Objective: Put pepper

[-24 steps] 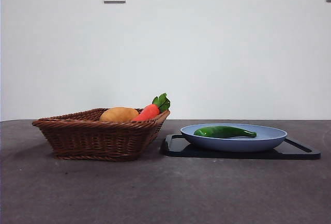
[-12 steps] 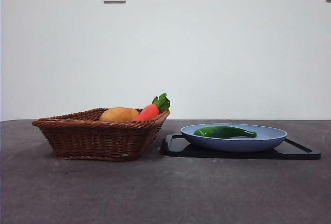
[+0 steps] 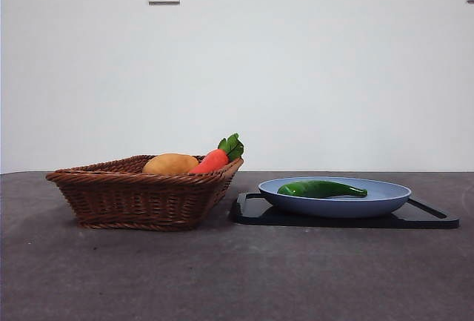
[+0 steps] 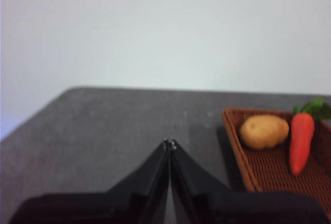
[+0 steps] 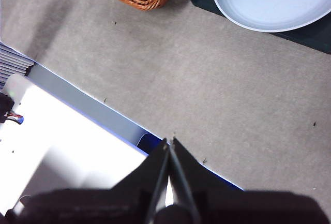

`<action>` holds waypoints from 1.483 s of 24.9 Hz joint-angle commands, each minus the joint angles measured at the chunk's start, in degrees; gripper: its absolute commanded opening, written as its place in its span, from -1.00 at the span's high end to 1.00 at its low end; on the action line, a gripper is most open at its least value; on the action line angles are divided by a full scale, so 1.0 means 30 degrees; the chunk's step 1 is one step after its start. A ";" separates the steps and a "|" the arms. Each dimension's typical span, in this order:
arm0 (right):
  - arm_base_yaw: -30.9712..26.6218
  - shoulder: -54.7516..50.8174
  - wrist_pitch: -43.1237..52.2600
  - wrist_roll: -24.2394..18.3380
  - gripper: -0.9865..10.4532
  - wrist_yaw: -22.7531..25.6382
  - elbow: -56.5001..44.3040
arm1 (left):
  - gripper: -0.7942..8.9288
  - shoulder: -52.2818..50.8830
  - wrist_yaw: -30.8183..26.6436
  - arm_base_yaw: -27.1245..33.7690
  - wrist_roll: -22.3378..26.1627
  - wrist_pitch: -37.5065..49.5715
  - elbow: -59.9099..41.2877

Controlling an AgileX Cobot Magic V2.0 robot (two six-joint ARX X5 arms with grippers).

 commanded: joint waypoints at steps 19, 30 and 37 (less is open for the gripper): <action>0.0117 0.0109 0.0138 0.0051 0.81 0.0000 0.0335 | 0.82 -0.1268 0.1071 0.0044 -0.0721 -0.4160 -0.0903; 0.0117 0.0109 0.0131 0.0051 0.81 0.0000 0.0335 | 0.82 -0.1268 0.0911 0.0044 -0.0692 -0.3745 -0.0903; 0.0117 0.0109 0.0138 0.0051 0.81 0.0000 0.0335 | 0.82 -0.1268 0.0911 0.0044 -0.0692 -0.3716 -0.0903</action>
